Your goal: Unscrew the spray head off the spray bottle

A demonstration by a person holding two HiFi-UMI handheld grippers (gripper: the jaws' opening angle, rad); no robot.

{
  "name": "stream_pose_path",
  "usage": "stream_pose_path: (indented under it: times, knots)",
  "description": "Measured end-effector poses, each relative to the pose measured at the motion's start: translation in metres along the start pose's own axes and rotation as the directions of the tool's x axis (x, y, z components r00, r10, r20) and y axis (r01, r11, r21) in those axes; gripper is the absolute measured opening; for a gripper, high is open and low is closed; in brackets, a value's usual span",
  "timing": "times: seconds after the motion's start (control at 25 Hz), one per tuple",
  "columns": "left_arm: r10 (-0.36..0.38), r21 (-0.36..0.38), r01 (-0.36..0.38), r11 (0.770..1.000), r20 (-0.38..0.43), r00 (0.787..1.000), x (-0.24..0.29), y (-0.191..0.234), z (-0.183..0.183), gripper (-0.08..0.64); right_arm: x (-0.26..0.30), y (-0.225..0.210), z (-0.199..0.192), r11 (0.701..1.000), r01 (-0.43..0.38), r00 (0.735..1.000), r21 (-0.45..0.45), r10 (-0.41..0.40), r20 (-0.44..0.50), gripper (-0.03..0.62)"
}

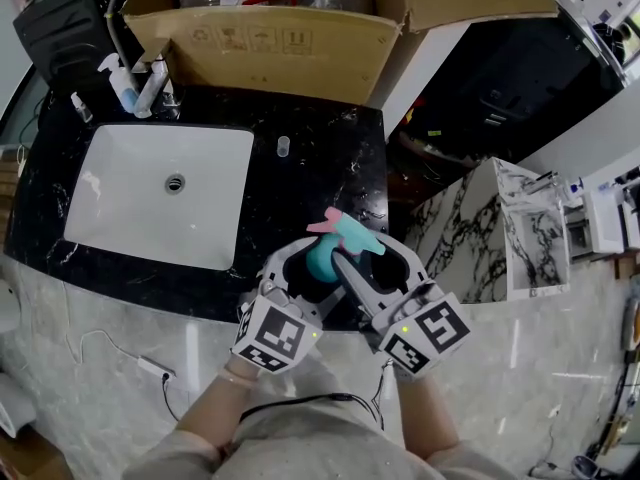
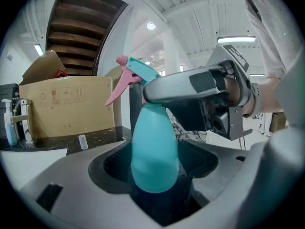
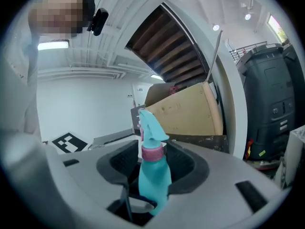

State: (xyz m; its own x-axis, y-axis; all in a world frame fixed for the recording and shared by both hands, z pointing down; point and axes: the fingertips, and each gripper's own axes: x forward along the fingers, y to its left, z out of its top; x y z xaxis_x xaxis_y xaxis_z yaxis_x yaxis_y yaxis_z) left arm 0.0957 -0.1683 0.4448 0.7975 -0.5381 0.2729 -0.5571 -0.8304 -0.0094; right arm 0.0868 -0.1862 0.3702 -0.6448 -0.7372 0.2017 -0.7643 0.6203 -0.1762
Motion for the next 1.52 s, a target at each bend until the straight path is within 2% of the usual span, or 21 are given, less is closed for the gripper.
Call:
stream_pose_path:
  times: [0.12, 0.24, 0.4, 0.6, 0.96, 1.52]
  knots:
    - [0.006, 0.0, -0.006, 1.0, 0.0, 1.0, 0.0, 0.0, 0.0, 0.311, 0.002, 0.002, 0.002, 0.998, 0.0, 1.0, -0.059, 0.0, 0.0, 0.149]
    - [0.004, 0.003, -0.004, 1.0, -0.002, 1.0, 0.0, 0.0, 0.0, 0.311, 0.0, 0.002, 0.003, 0.996, -0.028, 1.0, -0.087, 0.028, 0.01, 0.146]
    - [0.007, 0.004, -0.007, 1.0, -0.005, 1.0, -0.001, 0.0, -0.001, 0.311, -0.005, -0.001, 0.017, 0.993, -0.098, 0.991, -0.072, 0.104, 0.079, 0.146]
    - [0.012, 0.005, -0.012, 1.0, -0.006, 1.0, -0.001, 0.0, -0.002, 0.311, -0.007, 0.003, 0.023, 0.977, -0.164, 0.983, -0.135, 0.174, 0.065, 0.141]
    - [0.005, 0.03, -0.005, 1.0, -0.002, 1.0, 0.0, -0.003, 0.0, 0.312, -0.014, 0.003, 0.037, 0.981, -0.168, 0.975, -0.096, 0.18, 0.132, 0.14]
    - [0.025, -0.025, -0.022, 0.999, 0.093, 0.995, -0.02, 0.004, 0.03, 0.316, -0.023, 0.005, 0.066, 0.983, -0.154, 0.968, -0.097, 0.17, 0.186, 0.14]
